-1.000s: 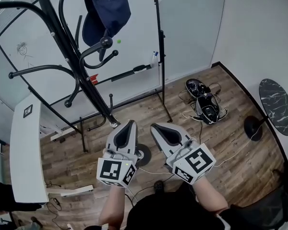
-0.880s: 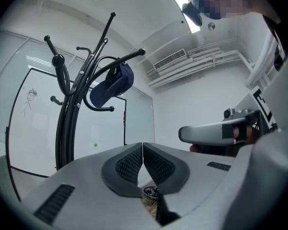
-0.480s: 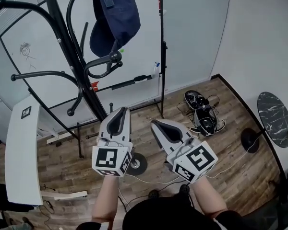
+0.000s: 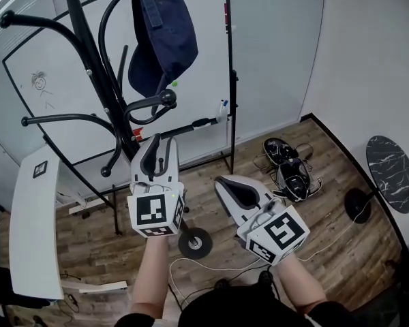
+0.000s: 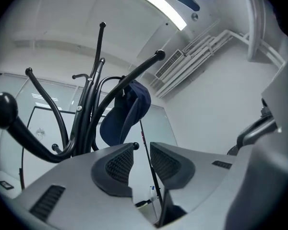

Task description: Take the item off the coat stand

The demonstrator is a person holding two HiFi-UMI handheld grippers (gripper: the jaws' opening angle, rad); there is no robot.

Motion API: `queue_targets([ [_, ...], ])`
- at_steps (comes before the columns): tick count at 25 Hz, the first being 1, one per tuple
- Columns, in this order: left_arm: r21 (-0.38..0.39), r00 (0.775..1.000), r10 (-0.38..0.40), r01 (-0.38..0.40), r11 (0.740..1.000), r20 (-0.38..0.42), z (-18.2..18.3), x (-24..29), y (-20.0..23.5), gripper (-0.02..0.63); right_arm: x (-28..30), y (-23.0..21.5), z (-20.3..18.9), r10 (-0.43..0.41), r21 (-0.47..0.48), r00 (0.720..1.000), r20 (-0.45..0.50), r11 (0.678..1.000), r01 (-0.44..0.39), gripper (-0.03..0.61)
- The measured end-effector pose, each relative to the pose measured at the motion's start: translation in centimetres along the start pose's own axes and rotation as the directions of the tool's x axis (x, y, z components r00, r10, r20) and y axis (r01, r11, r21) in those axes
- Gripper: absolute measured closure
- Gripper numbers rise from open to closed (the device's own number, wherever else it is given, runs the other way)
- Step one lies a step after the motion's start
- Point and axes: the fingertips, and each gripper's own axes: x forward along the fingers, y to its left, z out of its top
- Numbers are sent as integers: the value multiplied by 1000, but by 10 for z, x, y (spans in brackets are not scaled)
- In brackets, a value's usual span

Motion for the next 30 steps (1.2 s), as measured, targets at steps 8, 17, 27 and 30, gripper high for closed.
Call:
queue_targets([
  [8, 107, 995, 88, -92, 990, 39, 10, 27, 17, 483, 0, -5, 5, -14, -3, 1000, 13, 1000, 14, 548],
  [17, 109, 994, 109, -112, 988, 32, 12, 51, 25, 482, -8, -9, 5, -34, 2, 999, 18, 999, 34, 548],
  [27, 113, 992, 114, -119, 986, 51, 19, 55, 29, 558, -12, -24, 3, -109, 20, 994, 6, 994, 109, 546],
  [30, 129, 994, 93, -100, 987, 54, 21, 55, 25, 565, -12, -30, 3, -129, 27, 992, 5, 991, 129, 548],
])
